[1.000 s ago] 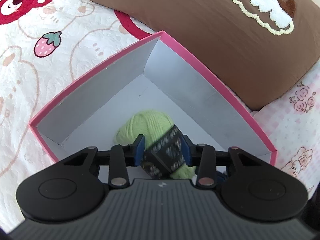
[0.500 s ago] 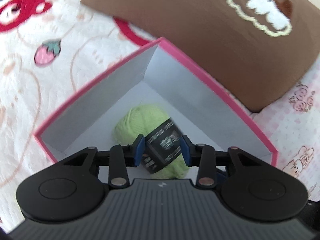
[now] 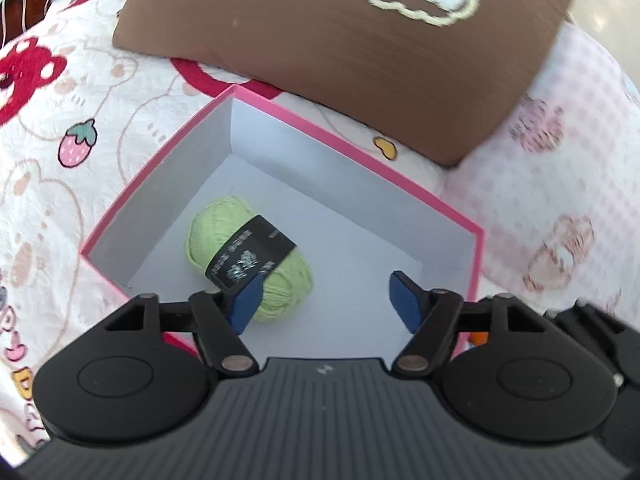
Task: Organize objects
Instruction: 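Raise the left tool out of the box and back away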
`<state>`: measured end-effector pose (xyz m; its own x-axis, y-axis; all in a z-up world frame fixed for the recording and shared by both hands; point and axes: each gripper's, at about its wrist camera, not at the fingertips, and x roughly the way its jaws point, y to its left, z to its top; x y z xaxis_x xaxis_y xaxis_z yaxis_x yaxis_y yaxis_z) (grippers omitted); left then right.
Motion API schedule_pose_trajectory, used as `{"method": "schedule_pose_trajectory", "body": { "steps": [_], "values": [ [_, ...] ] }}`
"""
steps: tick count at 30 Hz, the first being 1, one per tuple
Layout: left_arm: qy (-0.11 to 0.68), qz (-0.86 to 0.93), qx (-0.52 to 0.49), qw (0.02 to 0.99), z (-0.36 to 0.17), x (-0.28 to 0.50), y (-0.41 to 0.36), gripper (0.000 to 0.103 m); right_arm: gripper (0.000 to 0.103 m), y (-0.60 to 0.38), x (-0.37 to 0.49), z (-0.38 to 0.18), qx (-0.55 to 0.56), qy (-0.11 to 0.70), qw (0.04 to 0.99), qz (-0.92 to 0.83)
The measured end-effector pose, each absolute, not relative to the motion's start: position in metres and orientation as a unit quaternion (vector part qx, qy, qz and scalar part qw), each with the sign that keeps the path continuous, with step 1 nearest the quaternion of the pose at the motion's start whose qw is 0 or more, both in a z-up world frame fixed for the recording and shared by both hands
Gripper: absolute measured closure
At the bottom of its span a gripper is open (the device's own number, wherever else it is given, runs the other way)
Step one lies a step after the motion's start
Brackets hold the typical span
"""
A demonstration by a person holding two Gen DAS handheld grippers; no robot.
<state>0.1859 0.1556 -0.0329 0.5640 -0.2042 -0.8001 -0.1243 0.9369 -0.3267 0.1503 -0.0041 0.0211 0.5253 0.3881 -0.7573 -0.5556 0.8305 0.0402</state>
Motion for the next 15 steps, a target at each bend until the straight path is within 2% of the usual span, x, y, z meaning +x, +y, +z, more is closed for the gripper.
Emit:
{"method": "schedule_pose_trajectory", "body": {
  "steps": [8, 15],
  "values": [
    [0.475, -0.034, -0.147, 0.867, 0.005, 0.148, 0.154, 0.023, 0.013, -0.015, 0.126, 0.035, -0.101, 0.404, 0.872, 0.257],
    [0.480, -0.047, -0.128, 0.866, 0.028, 0.121, 0.149, 0.020, 0.011, -0.030, 0.105, 0.048, -0.099, 0.397, 0.875, 0.259]
  ]
}}
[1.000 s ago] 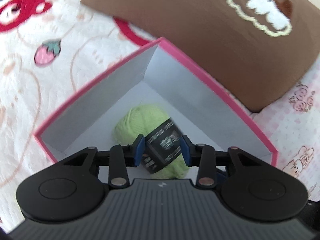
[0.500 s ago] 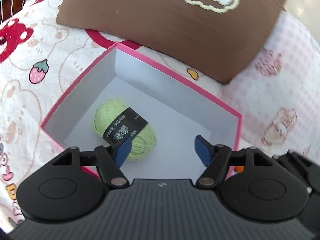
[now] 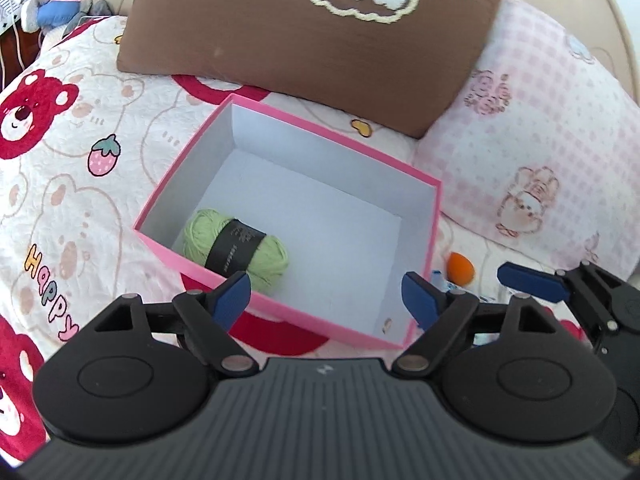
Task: Organize objects
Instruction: 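Raise the left tool out of the box and back away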
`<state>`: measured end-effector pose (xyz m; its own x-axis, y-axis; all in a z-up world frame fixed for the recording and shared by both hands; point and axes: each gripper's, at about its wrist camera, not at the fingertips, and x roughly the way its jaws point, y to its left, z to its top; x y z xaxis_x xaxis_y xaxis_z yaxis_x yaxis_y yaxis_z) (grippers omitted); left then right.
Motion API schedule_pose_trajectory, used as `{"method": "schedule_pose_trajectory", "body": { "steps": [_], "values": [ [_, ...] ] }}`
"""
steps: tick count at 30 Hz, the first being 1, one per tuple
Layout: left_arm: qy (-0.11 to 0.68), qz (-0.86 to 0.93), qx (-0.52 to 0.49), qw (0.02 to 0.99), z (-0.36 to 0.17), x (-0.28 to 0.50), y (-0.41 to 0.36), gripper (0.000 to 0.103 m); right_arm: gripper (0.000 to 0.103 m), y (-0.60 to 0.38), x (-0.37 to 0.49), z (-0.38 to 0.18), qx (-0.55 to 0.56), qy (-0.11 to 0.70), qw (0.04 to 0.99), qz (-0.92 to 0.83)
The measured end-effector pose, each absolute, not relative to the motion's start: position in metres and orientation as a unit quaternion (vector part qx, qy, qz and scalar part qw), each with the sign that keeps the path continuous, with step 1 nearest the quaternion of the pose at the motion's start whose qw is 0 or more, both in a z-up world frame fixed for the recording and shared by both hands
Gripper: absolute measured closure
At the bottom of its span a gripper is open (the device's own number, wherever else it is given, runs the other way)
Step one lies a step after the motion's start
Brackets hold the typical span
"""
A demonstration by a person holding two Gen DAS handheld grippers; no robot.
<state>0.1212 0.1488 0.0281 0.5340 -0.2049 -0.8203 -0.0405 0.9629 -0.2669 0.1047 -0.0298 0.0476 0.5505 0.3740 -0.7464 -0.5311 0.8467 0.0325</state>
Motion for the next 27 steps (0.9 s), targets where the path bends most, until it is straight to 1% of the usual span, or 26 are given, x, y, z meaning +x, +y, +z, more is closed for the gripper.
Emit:
{"method": "schedule_pose_trajectory", "body": {
  "steps": [3, 6, 8, 15, 17, 19, 27],
  "values": [
    [0.480, -0.058, -0.126, 0.866, 0.040, 0.111, 0.146, 0.020, 0.010, -0.039, 0.097, 0.056, -0.099, 0.397, 0.875, 0.258],
    [0.473, -0.073, -0.125, 0.869, 0.052, 0.099, 0.143, 0.013, 0.009, -0.052, 0.086, 0.066, -0.097, 0.392, 0.879, 0.255],
    [0.463, -0.088, -0.132, 0.872, 0.060, 0.091, 0.142, 0.006, 0.009, -0.059, 0.078, 0.072, -0.104, 0.391, 0.876, 0.264],
    [0.459, -0.105, -0.113, 0.875, 0.076, 0.064, 0.133, 0.003, 0.009, -0.084, 0.048, 0.089, -0.108, 0.373, 0.882, 0.265],
    [0.461, -0.114, -0.099, 0.875, 0.078, 0.055, 0.128, 0.002, 0.007, -0.091, 0.042, 0.093, -0.099, 0.373, 0.885, 0.259],
    [0.460, -0.128, -0.084, 0.875, 0.079, 0.046, 0.122, 0.002, 0.005, -0.097, 0.037, 0.095, -0.094, 0.372, 0.889, 0.249],
    [0.472, -0.177, -0.019, 0.863, 0.073, 0.018, 0.088, 0.002, 0.005, -0.121, 0.012, 0.096, -0.089, 0.371, 0.898, 0.219]
  ]
}}
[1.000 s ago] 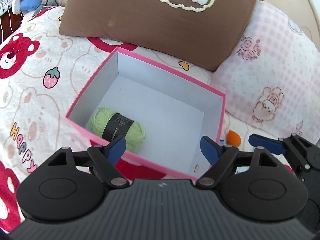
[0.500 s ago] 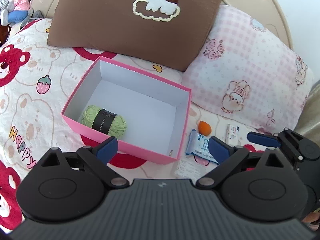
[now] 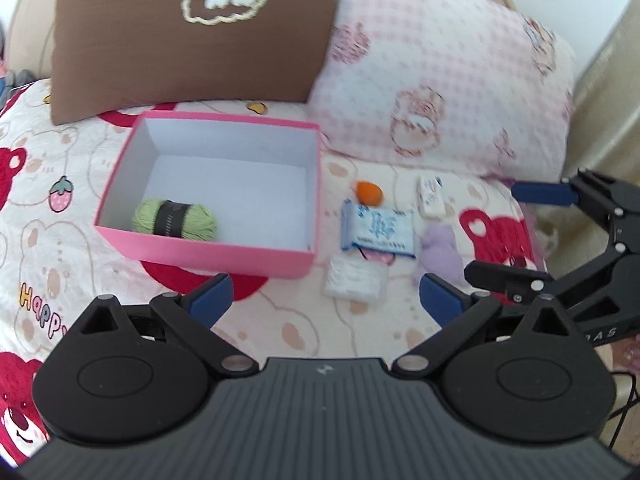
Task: Organize objects
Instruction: 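Raise the left tool out of the box and back away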
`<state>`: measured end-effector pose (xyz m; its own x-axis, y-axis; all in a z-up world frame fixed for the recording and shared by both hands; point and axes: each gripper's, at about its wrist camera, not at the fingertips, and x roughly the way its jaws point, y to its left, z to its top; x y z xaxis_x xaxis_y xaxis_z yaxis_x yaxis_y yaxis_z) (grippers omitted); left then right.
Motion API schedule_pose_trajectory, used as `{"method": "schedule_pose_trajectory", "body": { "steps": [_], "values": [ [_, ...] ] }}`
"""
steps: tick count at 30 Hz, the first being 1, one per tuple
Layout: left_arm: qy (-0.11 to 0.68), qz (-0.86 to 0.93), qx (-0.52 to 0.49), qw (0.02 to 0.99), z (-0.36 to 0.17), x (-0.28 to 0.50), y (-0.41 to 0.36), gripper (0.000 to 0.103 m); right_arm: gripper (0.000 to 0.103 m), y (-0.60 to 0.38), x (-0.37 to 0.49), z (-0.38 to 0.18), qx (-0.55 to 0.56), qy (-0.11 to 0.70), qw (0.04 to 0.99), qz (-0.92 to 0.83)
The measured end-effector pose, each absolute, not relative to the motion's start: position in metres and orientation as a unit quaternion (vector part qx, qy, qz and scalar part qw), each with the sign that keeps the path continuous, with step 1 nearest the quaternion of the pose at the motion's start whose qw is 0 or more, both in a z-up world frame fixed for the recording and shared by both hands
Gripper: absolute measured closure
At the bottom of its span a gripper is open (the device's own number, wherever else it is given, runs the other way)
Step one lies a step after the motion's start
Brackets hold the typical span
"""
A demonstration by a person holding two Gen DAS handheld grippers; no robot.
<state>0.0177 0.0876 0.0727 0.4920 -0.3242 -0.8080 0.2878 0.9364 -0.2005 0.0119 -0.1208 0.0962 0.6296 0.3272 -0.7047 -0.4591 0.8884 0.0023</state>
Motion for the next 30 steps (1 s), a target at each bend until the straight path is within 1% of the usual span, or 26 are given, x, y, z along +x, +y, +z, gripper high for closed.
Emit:
{"method": "schedule_pose_trajectory", "body": {
  "steps": [8, 16, 21, 30],
  "values": [
    [0.480, -0.187, 0.009, 0.857, 0.066, 0.006, 0.069, 0.002, 0.005, -0.138, -0.021, 0.085, -0.098, 0.362, 0.905, 0.202],
    [0.497, -0.210, 0.046, 0.841, 0.041, 0.003, 0.044, 0.002, 0.005, -0.161, -0.036, 0.061, -0.070, 0.369, 0.908, 0.188],
    [0.507, -0.225, 0.047, 0.831, 0.022, 0.003, 0.034, 0.002, 0.005, -0.172, -0.037, 0.043, -0.046, 0.380, 0.904, 0.189],
    [0.507, -0.236, 0.034, 0.828, -0.001, 0.013, 0.025, 0.002, 0.005, -0.173, -0.039, 0.015, -0.038, 0.385, 0.902, 0.192]
  ]
}}
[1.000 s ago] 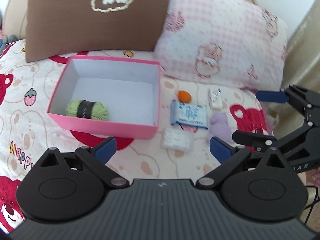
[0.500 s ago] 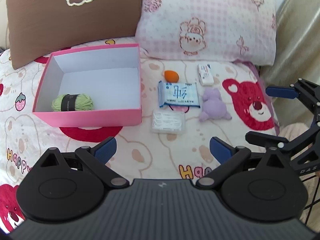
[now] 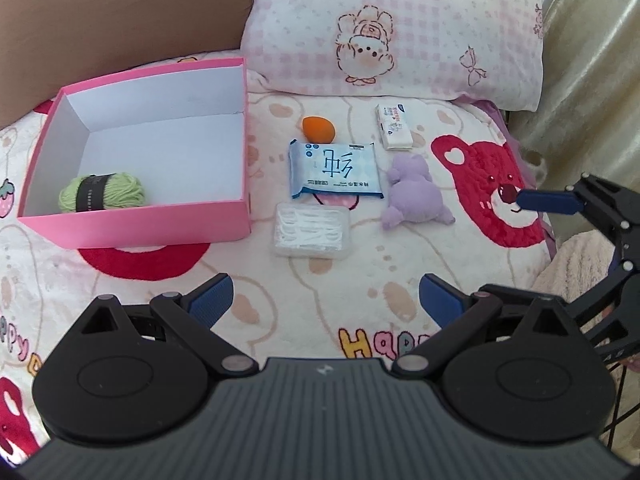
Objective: Organize objects
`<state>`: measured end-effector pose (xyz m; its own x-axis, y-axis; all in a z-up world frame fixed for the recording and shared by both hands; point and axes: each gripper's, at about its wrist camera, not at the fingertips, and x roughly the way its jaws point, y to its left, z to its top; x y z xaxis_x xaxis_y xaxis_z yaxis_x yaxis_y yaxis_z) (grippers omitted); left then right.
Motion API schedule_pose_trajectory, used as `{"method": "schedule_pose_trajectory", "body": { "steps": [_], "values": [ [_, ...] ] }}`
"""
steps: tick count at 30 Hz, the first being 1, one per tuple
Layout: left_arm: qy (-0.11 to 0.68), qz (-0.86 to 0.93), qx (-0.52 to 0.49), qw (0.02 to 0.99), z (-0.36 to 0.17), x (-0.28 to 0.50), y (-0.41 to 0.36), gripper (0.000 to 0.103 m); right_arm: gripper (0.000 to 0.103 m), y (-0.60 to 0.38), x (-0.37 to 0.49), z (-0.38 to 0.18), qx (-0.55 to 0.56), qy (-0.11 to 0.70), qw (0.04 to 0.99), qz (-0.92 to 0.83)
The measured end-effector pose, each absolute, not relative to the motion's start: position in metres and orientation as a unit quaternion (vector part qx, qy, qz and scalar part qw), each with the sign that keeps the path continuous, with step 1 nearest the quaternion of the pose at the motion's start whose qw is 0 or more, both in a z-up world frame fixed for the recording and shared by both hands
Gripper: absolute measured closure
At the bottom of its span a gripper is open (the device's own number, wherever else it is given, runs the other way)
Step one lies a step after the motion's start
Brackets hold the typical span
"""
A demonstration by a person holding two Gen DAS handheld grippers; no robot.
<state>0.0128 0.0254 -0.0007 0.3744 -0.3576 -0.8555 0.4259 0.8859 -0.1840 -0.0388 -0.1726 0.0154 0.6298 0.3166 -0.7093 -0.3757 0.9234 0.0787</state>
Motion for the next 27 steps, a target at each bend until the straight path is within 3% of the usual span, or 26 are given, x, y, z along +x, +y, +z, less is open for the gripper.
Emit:
{"method": "schedule_pose_trajectory", "body": {
  "steps": [13, 21, 27],
  "values": [
    [0.528, -0.230, -0.019, 0.818, -0.045, 0.044, 0.025, 0.002, 0.005, -0.168, -0.017, -0.027, -0.077, 0.350, 0.910, 0.206],
    [0.476, -0.208, 0.048, 0.853, -0.067, 0.052, 0.004, 0.004, 0.005, -0.157, 0.006, -0.054, -0.094, 0.350, 0.907, 0.215],
    [0.489, -0.214, 0.016, 0.845, -0.088, 0.065, 0.000, 0.005, 0.005, -0.147, 0.019, -0.070, -0.116, 0.364, 0.896, 0.226]
  ]
}}
